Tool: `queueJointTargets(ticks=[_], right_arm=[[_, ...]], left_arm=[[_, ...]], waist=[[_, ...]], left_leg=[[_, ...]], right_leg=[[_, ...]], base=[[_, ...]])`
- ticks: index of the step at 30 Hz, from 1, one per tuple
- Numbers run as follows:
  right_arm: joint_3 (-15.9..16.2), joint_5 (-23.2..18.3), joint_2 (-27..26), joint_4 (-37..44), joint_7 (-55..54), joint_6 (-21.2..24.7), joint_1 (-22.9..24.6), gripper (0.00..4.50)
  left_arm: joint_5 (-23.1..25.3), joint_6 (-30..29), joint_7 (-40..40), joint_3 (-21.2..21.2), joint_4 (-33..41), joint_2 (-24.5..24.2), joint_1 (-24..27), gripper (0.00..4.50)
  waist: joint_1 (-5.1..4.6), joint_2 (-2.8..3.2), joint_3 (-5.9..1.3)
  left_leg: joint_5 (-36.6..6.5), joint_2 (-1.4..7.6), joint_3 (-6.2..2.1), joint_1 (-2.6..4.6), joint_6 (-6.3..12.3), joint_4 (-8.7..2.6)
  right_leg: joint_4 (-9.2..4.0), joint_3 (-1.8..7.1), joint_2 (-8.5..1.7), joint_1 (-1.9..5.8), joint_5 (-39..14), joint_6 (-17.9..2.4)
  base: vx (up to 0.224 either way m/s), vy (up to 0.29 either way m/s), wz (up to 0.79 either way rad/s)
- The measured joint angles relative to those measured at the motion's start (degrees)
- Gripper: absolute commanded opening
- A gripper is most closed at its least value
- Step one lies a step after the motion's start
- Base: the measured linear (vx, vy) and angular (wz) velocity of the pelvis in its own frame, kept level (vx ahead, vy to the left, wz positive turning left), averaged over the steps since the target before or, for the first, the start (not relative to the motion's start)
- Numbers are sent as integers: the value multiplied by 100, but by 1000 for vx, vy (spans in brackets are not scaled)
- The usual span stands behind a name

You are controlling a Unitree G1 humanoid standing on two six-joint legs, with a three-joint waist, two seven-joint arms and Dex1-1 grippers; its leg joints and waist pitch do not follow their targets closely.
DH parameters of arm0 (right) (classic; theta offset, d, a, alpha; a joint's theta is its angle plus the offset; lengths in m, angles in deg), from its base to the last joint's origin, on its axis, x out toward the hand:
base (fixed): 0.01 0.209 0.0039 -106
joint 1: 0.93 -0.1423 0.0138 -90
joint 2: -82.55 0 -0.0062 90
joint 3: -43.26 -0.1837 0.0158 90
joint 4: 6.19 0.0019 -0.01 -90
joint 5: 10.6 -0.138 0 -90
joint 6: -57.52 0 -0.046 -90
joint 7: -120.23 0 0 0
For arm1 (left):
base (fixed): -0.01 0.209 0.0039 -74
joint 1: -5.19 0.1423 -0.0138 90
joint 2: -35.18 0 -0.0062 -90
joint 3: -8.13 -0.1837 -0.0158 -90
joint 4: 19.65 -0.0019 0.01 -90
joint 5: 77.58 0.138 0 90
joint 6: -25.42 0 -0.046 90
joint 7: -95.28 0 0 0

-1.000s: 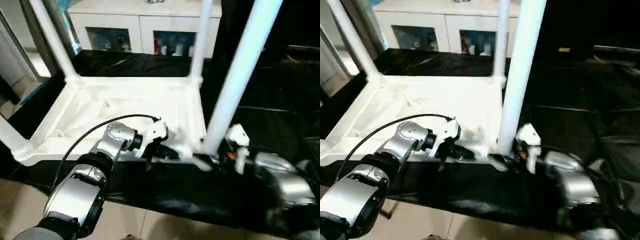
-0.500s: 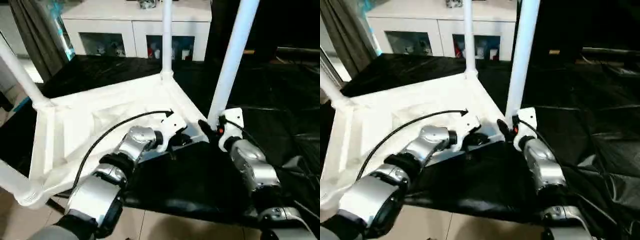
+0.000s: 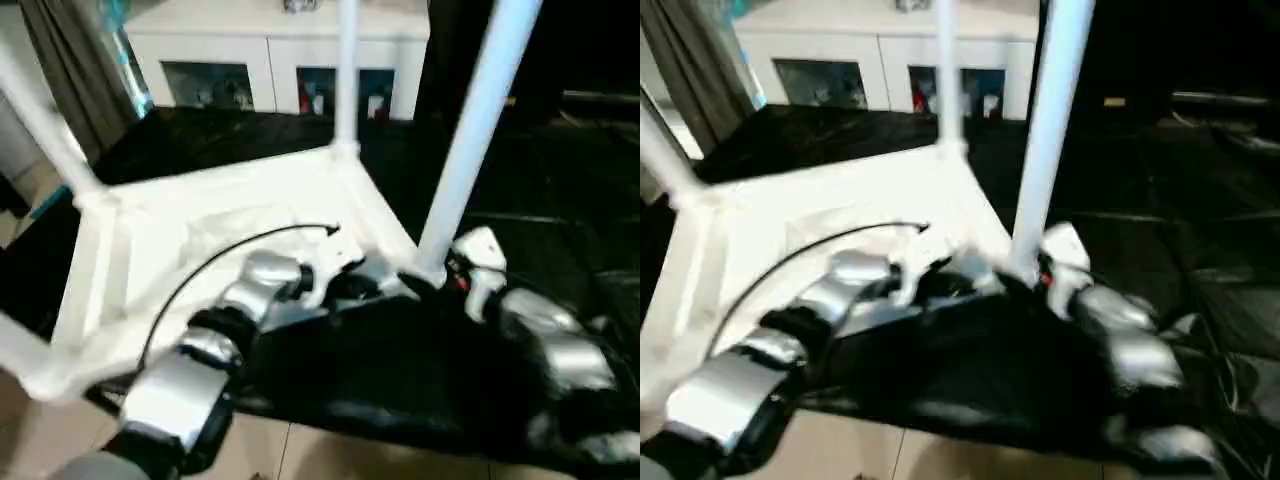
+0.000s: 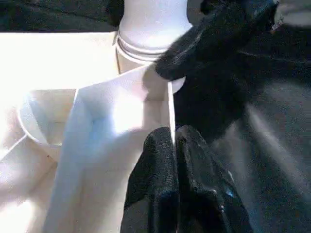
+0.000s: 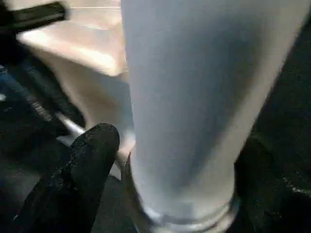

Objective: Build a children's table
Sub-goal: Rotate leg to tighten

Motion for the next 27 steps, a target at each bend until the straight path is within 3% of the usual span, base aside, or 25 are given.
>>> queueJointTargets(ticks=[8, 17, 22, 27], right_arm=[[241, -318, 370, 417, 1125, 364, 116, 374], [284, -423, 456, 475, 1535, 493, 137, 302], [310, -417, 422, 471, 1484, 537, 130, 264], [53, -158, -109, -7, 159, 269, -87, 256]], left_arm=[[-72, 101, -1220, -72, 208, -346, 134, 0], [-96, 54, -1482, -112, 326, -428, 160, 0], [-86, 51, -1465, -117, 369, -428, 179, 0], [20, 92, -267, -49, 246, -277, 132, 0]], waist=[[65, -23, 16], [138, -65, 42], [169, -87, 57], [95, -103, 57]], left_leg=[[-1, 0, 8, -12, -1, 9], [0, 4, 12, -13, -2, 5], [0, 4, 17, -9, -2, 5], [-8, 4, 23, 19, -21, 5]], right_leg=[[-4, 2, -5, -5, 1, -2], [3, 2, -4, -14, 1, -1], [3, 6, -5, -14, 1, -2], [6, 12, -4, 3, 8, -12]], base=[[0, 0, 0], [0, 0, 0], [0, 0, 0], [0, 0, 0]])
